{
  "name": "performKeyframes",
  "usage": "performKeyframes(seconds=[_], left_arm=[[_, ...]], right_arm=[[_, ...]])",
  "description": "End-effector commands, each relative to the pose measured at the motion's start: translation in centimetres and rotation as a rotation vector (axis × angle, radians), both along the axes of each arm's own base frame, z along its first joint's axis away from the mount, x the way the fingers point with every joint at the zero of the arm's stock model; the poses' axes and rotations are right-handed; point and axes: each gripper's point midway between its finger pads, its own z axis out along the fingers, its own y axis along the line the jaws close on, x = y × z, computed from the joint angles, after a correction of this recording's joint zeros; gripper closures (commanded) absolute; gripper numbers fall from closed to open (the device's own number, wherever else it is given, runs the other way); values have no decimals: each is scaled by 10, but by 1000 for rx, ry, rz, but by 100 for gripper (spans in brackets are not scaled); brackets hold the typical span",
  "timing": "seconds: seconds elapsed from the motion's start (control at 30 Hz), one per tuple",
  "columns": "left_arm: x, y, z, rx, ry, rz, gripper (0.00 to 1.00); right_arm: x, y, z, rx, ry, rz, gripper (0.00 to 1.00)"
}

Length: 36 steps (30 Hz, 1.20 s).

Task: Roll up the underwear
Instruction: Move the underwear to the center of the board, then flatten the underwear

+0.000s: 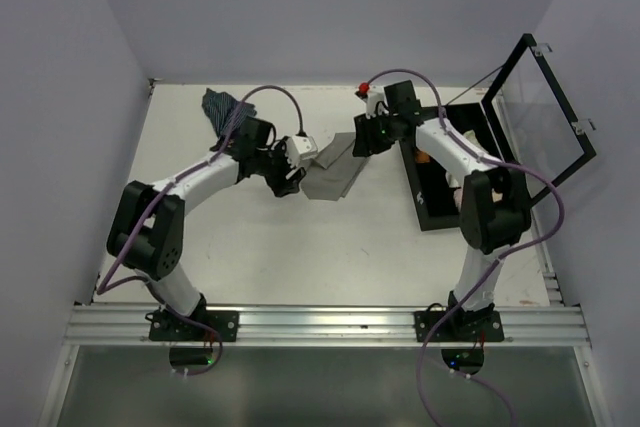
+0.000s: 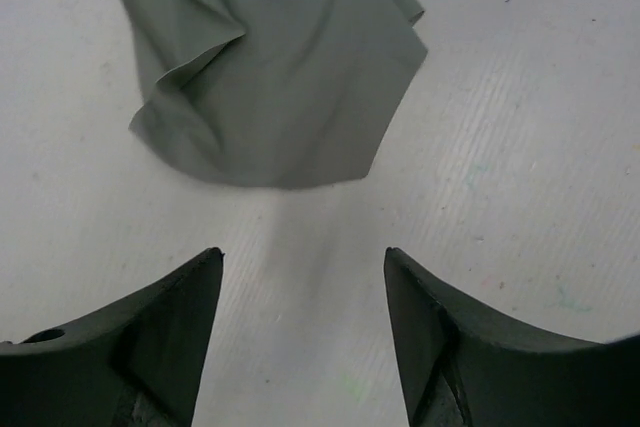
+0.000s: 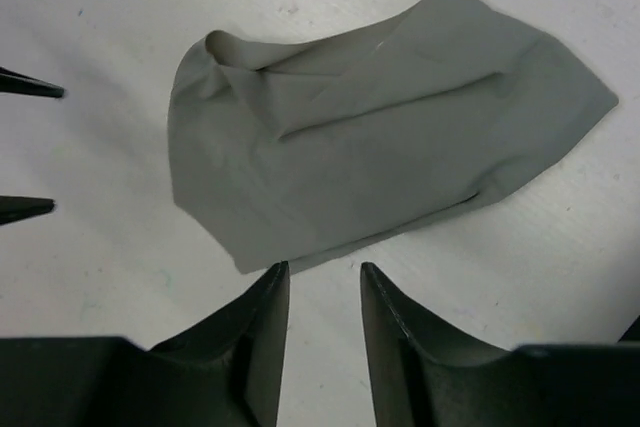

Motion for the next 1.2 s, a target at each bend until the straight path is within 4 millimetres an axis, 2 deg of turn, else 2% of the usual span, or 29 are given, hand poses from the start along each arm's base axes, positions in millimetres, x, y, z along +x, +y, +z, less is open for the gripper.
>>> performKeyframes(seconds=[0.0, 0.03, 0.07, 0.1, 0.17, 0.2, 0.23, 0.4, 0.5, 0.53, 0.7, 0.73, 0.8, 0.9, 1.03, 1.17], left_arm=[[27, -17, -13, 62, -116, -79, 32], [41, -23, -6, 55, -127, -67, 33], [47, -23, -22, 74, -91, -45, 33], [58, -27, -15, 62, -94, -19, 35], [64, -28, -25, 64, -83, 1, 35], [67, -30, -25, 52, -86, 14, 35], [67, -32, -28, 47, -81, 15, 35], [64, -30, -56, 72, 23, 63, 36], [57, -24, -65, 83, 61, 85, 46], [55, -23, -67, 81, 70, 90, 56], [46, -16, -72, 88, 128, 116, 83], [46, -14, -72, 89, 133, 120, 92], [44, -8, -73, 102, 145, 141, 100], [41, 8, -74, 125, 169, 174, 100], [38, 36, -65, 121, 205, 239, 100], [23, 61, -65, 123, 259, 288, 100]], right_arm=[[-30, 11, 6, 33, 36, -3, 64], [-42, 16, -6, 25, 73, 1, 66], [-45, 17, -13, 15, 83, -6, 67], [-45, 20, -18, 13, 84, -14, 68], [-50, 21, -35, -6, 115, -42, 71], [-47, 22, -38, -2, 111, -58, 72], [-49, 22, -51, -5, 145, -75, 72], [-49, 20, -78, -33, 198, -113, 78], [-50, 23, -87, -23, 233, -139, 75], [-49, 25, -89, -21, 240, -146, 74], [-54, 22, -111, -78, 271, -167, 73], [-52, 22, -112, -80, 273, -172, 73], [-53, 16, -124, -123, 285, -186, 76], [-51, 4, -134, -203, 287, -195, 79], [-54, -9, -141, -271, 285, -183, 81], [-59, -17, -141, -326, 262, -102, 83]])
